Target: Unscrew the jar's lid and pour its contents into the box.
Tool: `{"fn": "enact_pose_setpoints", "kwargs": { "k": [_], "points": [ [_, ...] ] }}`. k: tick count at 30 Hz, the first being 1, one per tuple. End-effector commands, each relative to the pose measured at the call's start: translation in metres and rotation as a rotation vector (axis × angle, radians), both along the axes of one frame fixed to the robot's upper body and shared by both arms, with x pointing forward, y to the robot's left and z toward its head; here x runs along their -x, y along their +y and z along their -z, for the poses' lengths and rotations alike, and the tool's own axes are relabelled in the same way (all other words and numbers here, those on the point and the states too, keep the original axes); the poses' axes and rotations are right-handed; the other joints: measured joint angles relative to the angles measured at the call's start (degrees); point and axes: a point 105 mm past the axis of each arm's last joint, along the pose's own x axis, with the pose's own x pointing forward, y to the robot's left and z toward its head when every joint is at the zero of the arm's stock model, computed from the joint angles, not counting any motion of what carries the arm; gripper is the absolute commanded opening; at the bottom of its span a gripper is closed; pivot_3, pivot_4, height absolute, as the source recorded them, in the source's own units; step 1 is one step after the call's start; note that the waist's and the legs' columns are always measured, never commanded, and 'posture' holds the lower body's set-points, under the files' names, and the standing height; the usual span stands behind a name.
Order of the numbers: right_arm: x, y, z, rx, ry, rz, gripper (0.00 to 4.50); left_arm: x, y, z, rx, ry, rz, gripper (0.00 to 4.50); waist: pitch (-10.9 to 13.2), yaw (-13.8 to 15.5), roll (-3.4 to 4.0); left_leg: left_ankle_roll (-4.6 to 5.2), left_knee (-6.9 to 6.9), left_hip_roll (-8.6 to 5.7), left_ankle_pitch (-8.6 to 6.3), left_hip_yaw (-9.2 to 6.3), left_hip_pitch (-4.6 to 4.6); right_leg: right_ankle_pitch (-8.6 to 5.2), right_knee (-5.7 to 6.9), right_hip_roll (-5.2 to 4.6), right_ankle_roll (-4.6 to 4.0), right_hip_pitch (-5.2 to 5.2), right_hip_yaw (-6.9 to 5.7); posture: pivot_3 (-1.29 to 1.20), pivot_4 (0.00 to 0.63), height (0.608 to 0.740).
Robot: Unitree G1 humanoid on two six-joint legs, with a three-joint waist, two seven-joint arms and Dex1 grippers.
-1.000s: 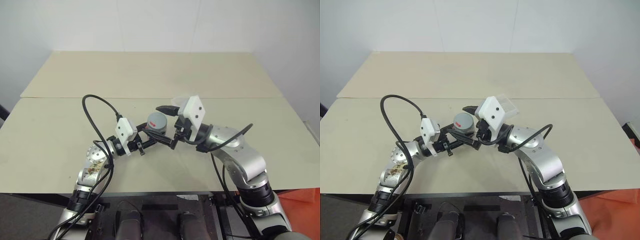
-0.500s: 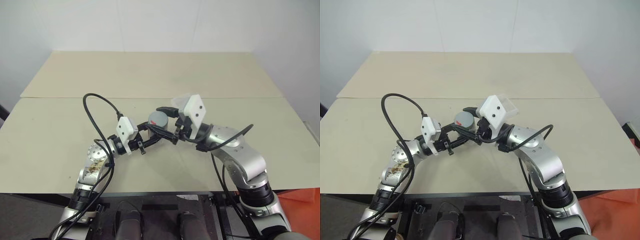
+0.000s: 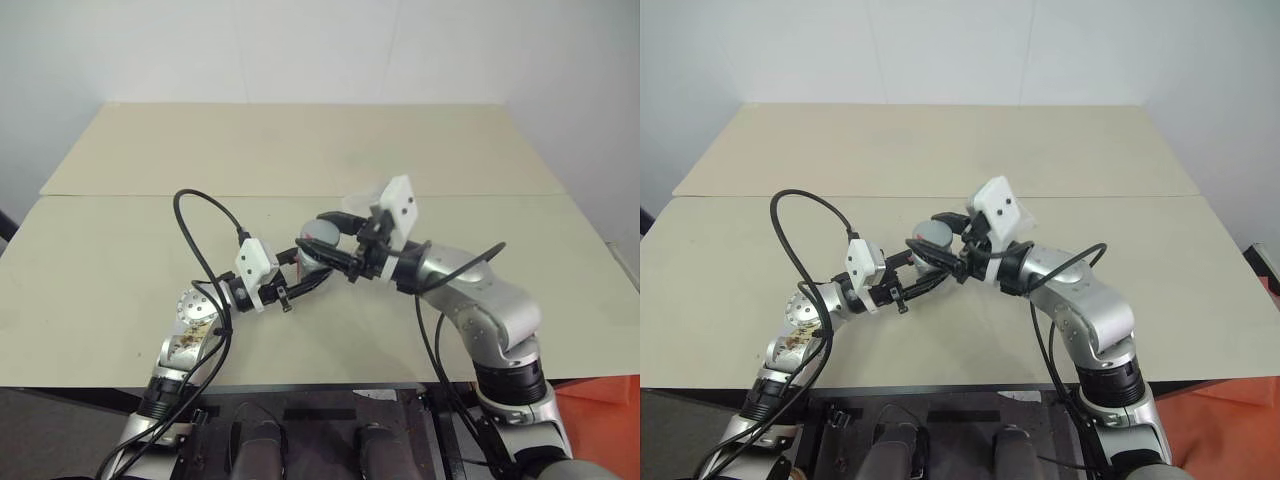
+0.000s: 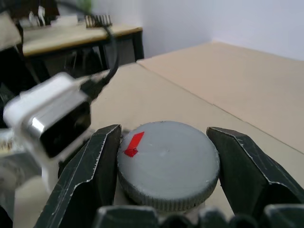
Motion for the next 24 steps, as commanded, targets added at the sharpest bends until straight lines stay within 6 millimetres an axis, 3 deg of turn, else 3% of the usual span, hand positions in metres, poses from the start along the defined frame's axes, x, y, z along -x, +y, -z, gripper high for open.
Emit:
{"fn": "enact_pose_setpoints", "kwargs": {
  "k": [1, 4, 10, 15, 20, 24],
  "points": [
    [0.001, -0.003, -0.016, -0.064, -0.006, -0.006, 3.24, 0.005, -0.002, -0.009, 0.004, -0.052, 0.009, 1.93, 0.0, 0.0, 0.0, 0.0, 0.0, 0.0, 0.0, 0.0, 0.0, 0.0, 0.0, 0.0, 0.0, 0.0, 0.0, 0.0, 0.15, 0.74],
    [-0.006, -0.015, -0.025, -0.085, -0.054, 0.075, 3.24, 0.005, 0.0, -0.011, 0.007, -0.054, -0.002, 1.93, 0.0, 0.0, 0.0, 0.0, 0.0, 0.0, 0.0, 0.0, -0.01, 0.0, 0.01, 0.0, 0.0, 0.0, 0.0, 0.0, 0.15, 0.74],
    [-0.017, -0.07, -0.02, 0.031, -0.142, 0.356, 3.24, 0.002, 0.006, -0.018, 0.015, -0.065, -0.034, 1.93, 0.0, 0.3, 0.0, 0.0, 0.01, -0.02, 0.0, 0.01, -0.05, 0.0, -0.03, -0.02, 0.0, 0.0, -0.01, 0.0, 0.15, 0.74],
    [-0.005, -0.111, 0.037, 0.282, 0.019, 0.478, 3.24, -0.004, 0.01, -0.025, 0.0, -0.091, -0.065, 1.93, 0.0, 0.3, 0.0, 0.0, -0.01, -0.02, 0.0, 0.03, -0.05, 0.0, -0.04, -0.01, 0.0, -0.01, -0.01, 0.0, 0.15, 0.74],
    [0.001, -0.122, 0.085, 0.406, 0.192, 0.544, 3.24, -0.014, 0.013, -0.022, -0.038, -0.079, -0.136, 1.93, 0.0, -0.5, 0.03, 0.0, -0.01, 0.01, 0.0, 0.04, 0.04, 0.0, -0.01, 0.03, 0.0, 0.02, 0.07, 0.0, 0.15, 0.74],
    [0.003, -0.126, 0.104, 0.423, 0.291, 0.565, 3.24, -0.014, 0.015, -0.019, -0.053, -0.085, -0.16, 1.93, 0.0, -0.2, 0.03, 0.01, -0.01, -0.01, 0.0, 0.04, -0.02, 0.0, -0.04, 0.02, 0.01, 0.0, 0.07, 0.0, 0.15, 0.74]
  ]
}}
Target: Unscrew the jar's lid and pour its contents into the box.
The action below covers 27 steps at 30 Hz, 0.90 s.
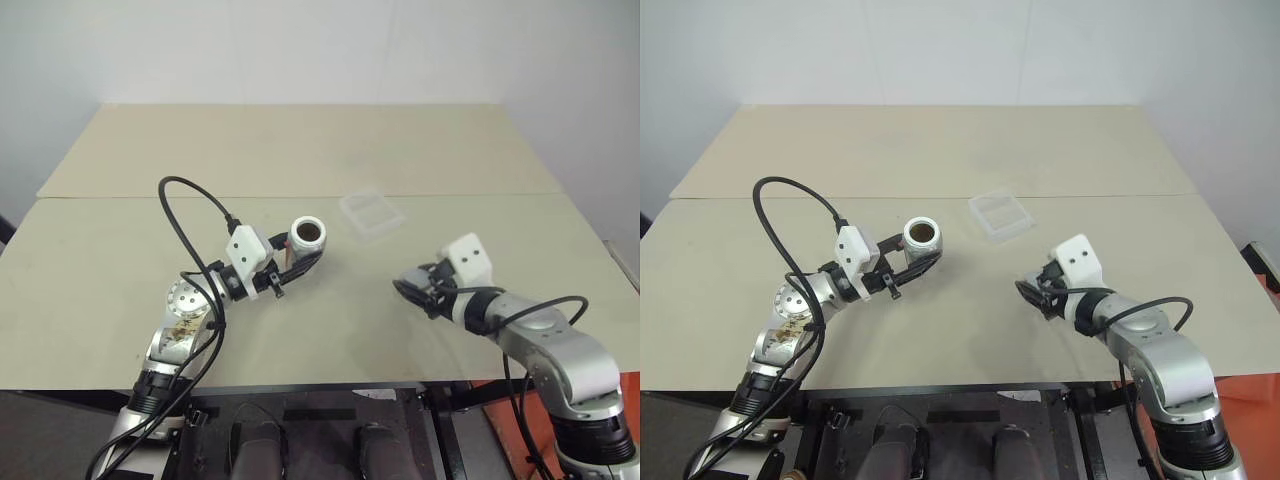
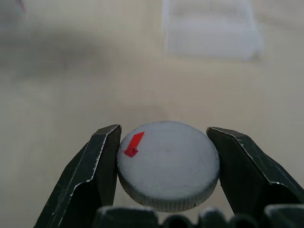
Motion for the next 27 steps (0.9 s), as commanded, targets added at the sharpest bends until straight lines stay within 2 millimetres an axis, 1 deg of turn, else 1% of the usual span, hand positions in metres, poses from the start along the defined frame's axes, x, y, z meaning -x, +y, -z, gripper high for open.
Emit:
{"fn": "enact_pose_setpoints", "kwargs": {
  "k": [1, 4, 6, 9, 11, 13, 16, 18, 20, 22, 24, 27],
  "points": [
    [0.0, -0.003, 0.003, -0.002, 0.033, 0.029, 3.24, 0.002, 0.0, -0.005, -0.005, -0.036, -0.014, 1.93, 0.0, 0.1, 0.0, 0.0, 0.0, 0.0, 0.0, 0.0, 0.0, 0.0, 0.0, 0.0, 0.0, 0.01, 0.0, 0.0, 0.15, 0.74],
    [-0.001, -0.008, 0.011, -0.001, 0.099, 0.039, 3.24, 0.005, -0.001, -0.004, -0.007, -0.042, -0.02, 1.93, 0.0, 0.2, 0.0, 0.0, 0.01, 0.0, 0.0, 0.0, 0.04, 0.0, 0.0, 0.0, 0.0, 0.04, -0.01, 0.0, 0.15, 0.74],
    [0.001, -0.01, 0.013, -0.011, 0.138, 0.023, 3.24, 0.007, -0.001, -0.005, -0.003, -0.05, -0.026, 1.93, 0.0, 0.2, 0.0, 0.0, 0.01, 0.0, 0.0, 0.0, 0.02, 0.0, -0.01, 0.0, 0.0, 0.03, -0.01, 0.0, 0.15, 0.74],
    [0.003, -0.013, 0.013, -0.032, 0.171, 0.003, 3.84, 0.01, 0.001, -0.006, -0.005, -0.061, -0.05, 1.93, 0.0, 0.3, 0.0, 0.0, 0.01, 0.0, 0.0, -0.01, 0.02, 0.0, -0.02, 0.0, 0.0, 0.04, -0.01, 0.0, 0.15, 0.74],
    [0.002, -0.014, 0.01, -0.035, 0.162, 0.003, 4.49, 0.011, 0.004, -0.004, -0.005, -0.061, -0.071, 1.93, 0.0, 0.3, 0.0, 0.0, 0.0, 0.0, 0.0, -0.01, 0.04, 0.0, -0.02, -0.01, 0.0, 0.06, -0.01, 0.0, 0.15, 0.74],
    [0.001, -0.013, 0.003, -0.017, 0.137, -0.019, 4.49, 0.01, 0.007, -0.004, 0.004, -0.057, -0.093, 1.93, 0.0, 0.3, 0.0, 0.0, 0.02, 0.0, 0.0, -0.02, 0.04, 0.0, -0.01, -0.01, 0.0, 0.07, -0.01, 0.0, 0.15, 0.74],
    [-0.008, -0.015, -0.011, 0.019, 0.063, 0.004, 4.49, 0.007, 0.006, -0.004, 0.009, -0.052, -0.104, 1.93, 0.0, 0.3, 0.0, 0.0, 0.03, -0.01, 0.0, -0.01, 0.03, 0.01, -0.01, -0.01, 0.01, 0.06, -0.01, 0.0, 0.15, 0.74],
    [-0.011, -0.015, -0.033, -0.004, 0.001, 0.003, 4.49, -0.007, 0.004, -0.005, 0.007, -0.039, -0.141, 1.93, 0.0, 0.3, 0.0, 0.0, 0.02, -0.01, 0.0, -0.02, 0.03, 0.01, -0.01, -0.01, 0.01, 0.05, -0.01, 0.0, 0.15, 0.74],
    [-0.012, -0.017, -0.046, -0.005, -0.045, 0.004, 4.49, -0.016, 0.001, -0.006, 0.002, -0.032, -0.165, 1.93, 0.0, 0.6, 0.0, 0.0, 0.04, -0.02, 0.0, -0.02, 0.02, 0.01, -0.01, 0.0, 0.01, 0.07, -0.04, 0.0, 0.15, 0.74],
    [-0.016, -0.021, -0.058, 0.008, -0.099, 0.04, 4.49, -0.034, -0.003, -0.006, -0.044, -0.04, -0.2, 1.93, 0.0, 0.8, 0.0, 0.0, 0.04, -0.02, 0.0, -0.01, 0.01, 0.01, -0.04, 0.0, 0.02, 0.08, -0.06, 0.0, 0.15, 0.74],
    [-0.018, -0.023, -0.063, 0.006, -0.119, 0.063, 4.49, -0.043, -0.007, -0.005, -0.084, -0.058, -0.206, 1.93, 0.0, 0.8, -0.01, 0.0, 0.06, -0.05, 0.0, 0.03, -0.02, 0.02, -0.04, 0.0, 0.03, 0.07, -0.06, 0.0, 0.15, 0.74],
    [-0.018, -0.022, -0.068, -0.007, -0.152, 0.086, 4.49, -0.079, -0.019, -0.007, -0.159, -0.085, -0.299, 1.93, 0.0, 1.2, -0.01, 0.0, 0.05, -0.07, 0.0, 0.13, -0.04, 0.02, -0.06, 0.0, 0.03, 0.05, -0.09, 0.0, 0.15, 0.74]
  ]
}}
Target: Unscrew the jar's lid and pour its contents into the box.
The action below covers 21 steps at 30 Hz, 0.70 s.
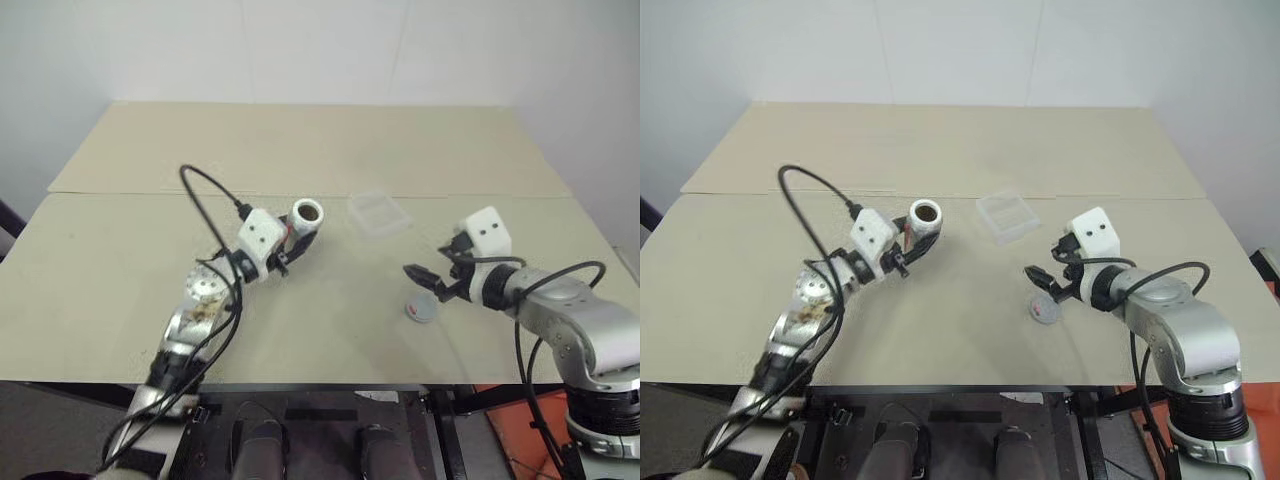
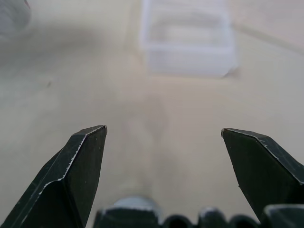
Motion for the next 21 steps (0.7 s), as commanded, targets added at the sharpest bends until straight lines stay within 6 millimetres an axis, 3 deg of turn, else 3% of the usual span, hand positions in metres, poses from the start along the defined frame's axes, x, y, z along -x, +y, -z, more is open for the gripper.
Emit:
{"fn": "enact_pose_setpoints", "kwargs": {
  "k": [1, 6, 11, 14, 21],
  "points": [
    [0.002, 0.0, -0.019, -0.002, -0.096, 0.024, 4.49, -0.036, -0.017, -0.011, -0.069, -0.064, -0.092, 1.93, 0.0, 0.4, -0.02, 0.0, 0.02, -0.02, 0.0, 0.05, -0.01, 0.0, 0.02, 0.0, 0.0, 0.02, -0.02, 0.0, 0.15, 0.74],
    [0.002, -0.003, -0.016, -0.007, -0.114, 0.068, 4.49, -0.075, -0.051, -0.048, -0.257, -0.224, -0.184, 1.93, 0.0, 0.7, -0.05, 0.02, 0.08, -0.07, 0.0, 0.06, -0.36, 0.03, -0.09, -0.01, 0.06, -0.19, -0.1, 0.0, 0.15, 0.74],
    [0.002, 0.0, -0.016, -0.016, -0.137, 0.1, 4.49, -0.081, -0.079, -0.075, -0.595, -0.497, -0.219, 1.93, 0.0, 0.6, -0.06, 0.05, 0.04, -0.12, -0.02, 0.03, -0.6, 0.05, -0.02, -0.02, 0.1, -0.29, -0.17, 0.0, 0.15, 0.74],
    [0.005, 0.003, -0.02, -0.03, -0.159, 0.111, 4.49, -0.08, -0.089, -0.078, -0.865, -0.719, -0.217, 1.93, 0.0, 0.6, -0.05, 0.05, 0.0, -0.1, -0.02, 0.04, -0.6, 0.04, -0.02, 0.0, 0.12, -0.32, -0.17, 0.0, 0.15, 0.74],
    [0.014, 0.008, -0.018, -0.042, -0.174, 0.131, 4.49, -0.07, -0.11, -0.069, -1.257, -1.122, -0.098, 1.93, 0.0, 0.9, -0.06, 0.03, 0.05, -0.12, -0.01, 0.06, -0.82, 0.04, -0.01, -0.01, 0.13, -0.57, -0.17, 0.0, 0.15, 0.74]
  ]
}}
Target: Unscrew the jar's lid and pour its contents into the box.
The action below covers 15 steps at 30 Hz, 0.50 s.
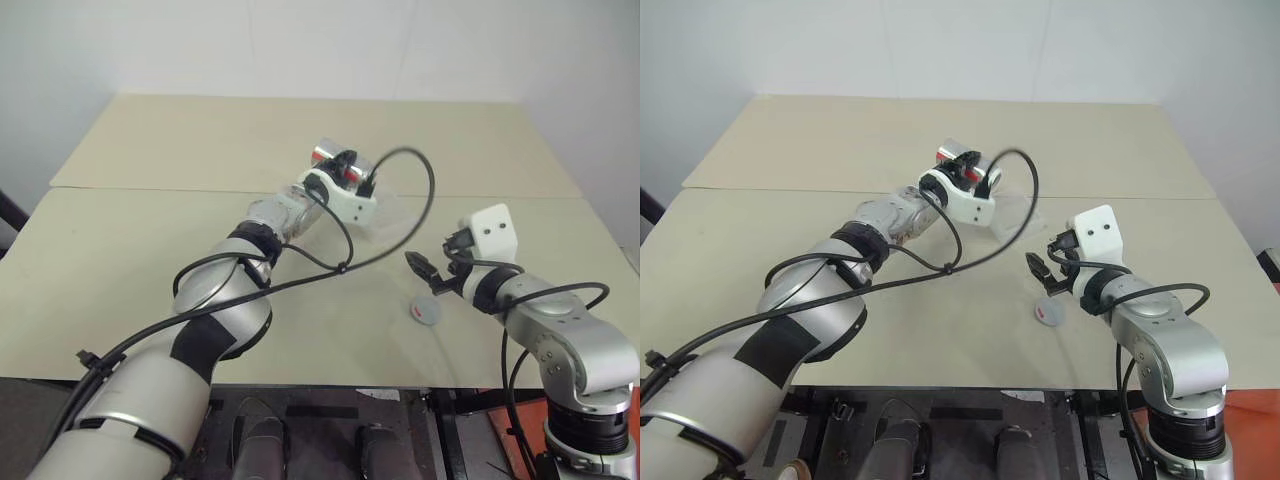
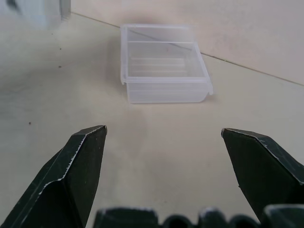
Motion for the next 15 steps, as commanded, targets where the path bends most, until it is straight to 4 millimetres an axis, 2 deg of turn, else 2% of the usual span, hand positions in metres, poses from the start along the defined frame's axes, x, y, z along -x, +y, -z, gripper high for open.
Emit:
{"fn": "enact_pose_setpoints", "kwargs": {
  "k": [1, 7, 15],
  "points": [
    [0.006, -0.001, -0.011, 0.001, -0.059, 0.028, 4.49, 0.009, -0.023, -0.014, -0.172, -0.17, 0.105, 1.93, 0.0, 0.2, 0.0, 0.0, 0.0, -0.01, 0.0, 0.0, -0.01, 0.0, 0.0, -0.01, 0.0, -0.02, 0.0, 0.0, 0.15, 0.74],
    [0.008, -0.001, -0.009, 0.002, -0.062, 0.047, 4.49, 0.016, -0.037, -0.009, -0.392, -0.318, 0.184, 1.93, 0.0, 0.1, 0.0, -0.01, 0.03, -0.02, 0.01, 0.02, -0.04, 0.0, 0.01, -0.02, 0.0, -0.06, 0.01, 0.0, 0.15, 0.74],
    [0.01, 0.0, -0.009, -0.01, -0.067, 0.063, 4.49, 0.013, -0.037, -0.014, -0.374, -0.307, 0.14, 1.93, 0.0, -0.1, 0.0, -0.06, 0.01, -0.01, 0.04, 0.15, -0.16, 0.0, 0.1, -0.01, 0.0, -0.41, 0.16, 0.0, 0.15, 0.74]
  ]
}}
